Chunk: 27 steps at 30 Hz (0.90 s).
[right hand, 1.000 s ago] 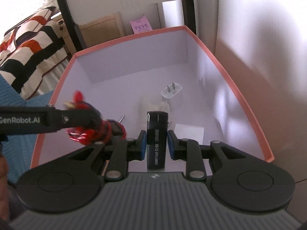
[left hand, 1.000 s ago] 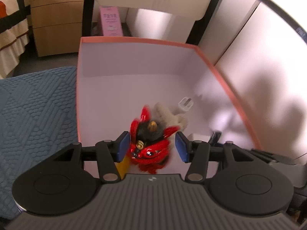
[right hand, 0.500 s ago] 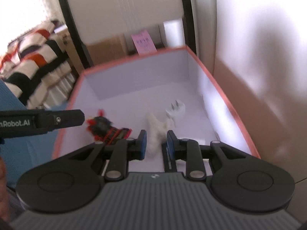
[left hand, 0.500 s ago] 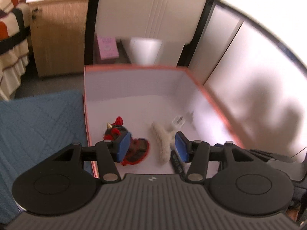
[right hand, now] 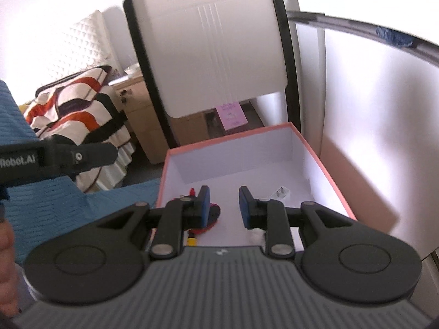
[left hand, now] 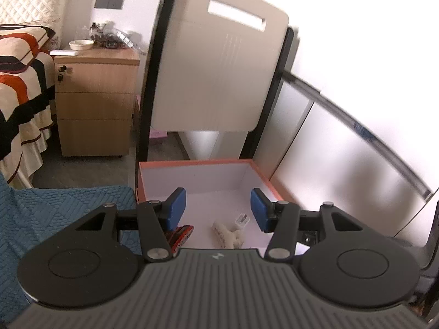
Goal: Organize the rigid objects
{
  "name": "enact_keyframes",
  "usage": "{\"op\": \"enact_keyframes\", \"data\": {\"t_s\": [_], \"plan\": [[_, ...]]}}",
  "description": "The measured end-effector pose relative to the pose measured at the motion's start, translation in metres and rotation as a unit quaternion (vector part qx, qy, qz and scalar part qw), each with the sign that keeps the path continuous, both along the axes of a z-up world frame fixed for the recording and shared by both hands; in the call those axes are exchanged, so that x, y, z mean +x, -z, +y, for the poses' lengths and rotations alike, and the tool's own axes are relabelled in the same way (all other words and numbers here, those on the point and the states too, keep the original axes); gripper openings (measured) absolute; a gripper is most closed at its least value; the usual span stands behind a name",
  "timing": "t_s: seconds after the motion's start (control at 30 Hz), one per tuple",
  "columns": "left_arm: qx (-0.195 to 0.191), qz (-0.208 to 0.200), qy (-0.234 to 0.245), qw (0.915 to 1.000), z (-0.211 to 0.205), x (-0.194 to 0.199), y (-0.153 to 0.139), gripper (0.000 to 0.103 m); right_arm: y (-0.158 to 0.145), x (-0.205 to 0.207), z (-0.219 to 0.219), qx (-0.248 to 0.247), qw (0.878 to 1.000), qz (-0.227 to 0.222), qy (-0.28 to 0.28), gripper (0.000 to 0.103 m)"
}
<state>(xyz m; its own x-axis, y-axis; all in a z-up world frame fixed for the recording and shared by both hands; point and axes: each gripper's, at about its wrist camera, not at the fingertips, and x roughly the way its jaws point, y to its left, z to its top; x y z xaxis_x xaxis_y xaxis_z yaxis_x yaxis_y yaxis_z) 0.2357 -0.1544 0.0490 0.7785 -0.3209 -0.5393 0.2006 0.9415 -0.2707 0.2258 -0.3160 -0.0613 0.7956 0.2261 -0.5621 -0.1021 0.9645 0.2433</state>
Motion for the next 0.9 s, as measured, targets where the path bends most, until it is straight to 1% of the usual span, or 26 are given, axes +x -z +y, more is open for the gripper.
{"op": "enact_keyframes", "data": {"t_s": [0.07, 0.17, 0.3, 0.4, 0.6, 0.77, 0.9], "plan": [[0.003, -0.014, -0.003, 0.9999, 0.005, -0.010, -0.010, 0.058, -0.005, -0.005, 0.000, 0.005, 1.000, -0.003, 0.000, 0.027], [0.010, -0.033, -0.009, 0.9994, 0.009, -0.024, -0.021, 0.058, -0.010, -0.015, 0.003, -0.001, 1.000, -0.009, 0.002, 0.027], [0.002, -0.040, -0.009, 0.9992, 0.017, -0.037, -0.025, 0.059, -0.014, -0.026, 0.011, -0.011, 1.000, -0.012, 0.004, 0.027], [-0.006, -0.036, -0.009, 0.9993, 0.024, -0.044, -0.022, 0.059, -0.013, -0.035, 0.015, -0.019, 1.000, -0.009, 0.006, 0.027], [0.008, -0.022, -0.008, 0.9997, 0.033, -0.060, -0.008, 0.059, -0.004, -0.052, 0.023, -0.019, 1.000, 0.007, 0.008, 0.027], [0.001, -0.013, -0.009, 0.9999, 0.044, -0.071, 0.003, 0.059, 0.001, -0.062, 0.036, -0.028, 1.000, 0.009, 0.005, 0.027], [0.003, -0.003, -0.012, 0.9999, 0.052, -0.081, 0.012, 0.059, 0.004, -0.069, 0.044, -0.036, 0.999, 0.013, 0.004, 0.027]]}}
